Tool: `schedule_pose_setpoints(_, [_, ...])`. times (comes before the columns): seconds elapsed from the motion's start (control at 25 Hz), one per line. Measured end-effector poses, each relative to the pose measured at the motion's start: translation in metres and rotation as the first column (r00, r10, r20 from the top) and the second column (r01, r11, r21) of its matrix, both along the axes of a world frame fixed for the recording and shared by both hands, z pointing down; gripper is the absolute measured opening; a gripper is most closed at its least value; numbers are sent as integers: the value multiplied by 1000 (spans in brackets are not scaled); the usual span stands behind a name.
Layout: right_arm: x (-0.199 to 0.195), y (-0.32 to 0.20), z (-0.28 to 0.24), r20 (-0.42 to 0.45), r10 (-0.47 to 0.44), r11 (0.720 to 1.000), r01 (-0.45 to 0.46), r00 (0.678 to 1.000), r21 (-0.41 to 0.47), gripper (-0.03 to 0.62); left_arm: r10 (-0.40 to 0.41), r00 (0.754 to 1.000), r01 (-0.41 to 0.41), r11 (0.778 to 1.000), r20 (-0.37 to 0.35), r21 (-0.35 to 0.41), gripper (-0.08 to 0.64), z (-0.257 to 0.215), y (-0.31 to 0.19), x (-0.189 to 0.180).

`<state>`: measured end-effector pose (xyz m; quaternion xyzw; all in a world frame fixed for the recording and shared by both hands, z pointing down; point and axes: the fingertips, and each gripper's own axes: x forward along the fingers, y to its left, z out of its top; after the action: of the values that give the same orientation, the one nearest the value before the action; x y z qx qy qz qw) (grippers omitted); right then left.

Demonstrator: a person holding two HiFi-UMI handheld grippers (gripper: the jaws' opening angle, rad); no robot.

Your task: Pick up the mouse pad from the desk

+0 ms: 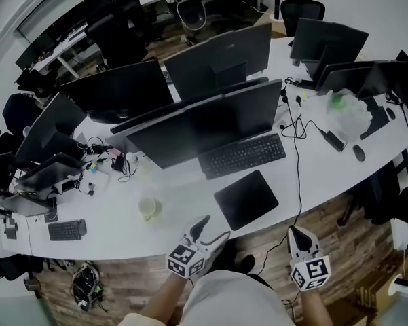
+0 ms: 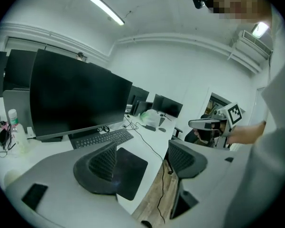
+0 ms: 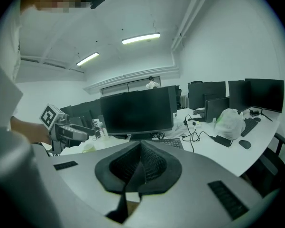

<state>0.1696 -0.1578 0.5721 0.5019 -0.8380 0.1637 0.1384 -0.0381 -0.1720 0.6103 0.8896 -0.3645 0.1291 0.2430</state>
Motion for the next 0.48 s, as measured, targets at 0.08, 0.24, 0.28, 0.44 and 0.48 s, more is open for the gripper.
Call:
schedule_pose_setpoints(0.08, [-4,-10,9,-2,11,1000,-11,1000,-29,11,25,999,-24,1000,34,-17,360,16,-15,0])
schedule_pose_setpoints(0.24, [-15,-30,28,-3,36,996,-36,999,-84,11,63,994,-59,997,88,-49,370,53,-43,-3])
schedule_pose_setpoints(0.28, [-18,-34,32,-7,42,994,-42,999,-97,11,74,992,-68,996,106,-59,371,65,-49,-4])
schedule_pose_setpoints(0.44, [-28,-49,51,-29,48,989,-52,998,-136,11,124,981,-106,987,152,-120,388,107,-65,-4])
schedule_pose_setpoints(0.48, [-29,-54,55,-35,47,988,-51,998,-144,11,133,978,-112,985,158,-133,391,116,-68,-3])
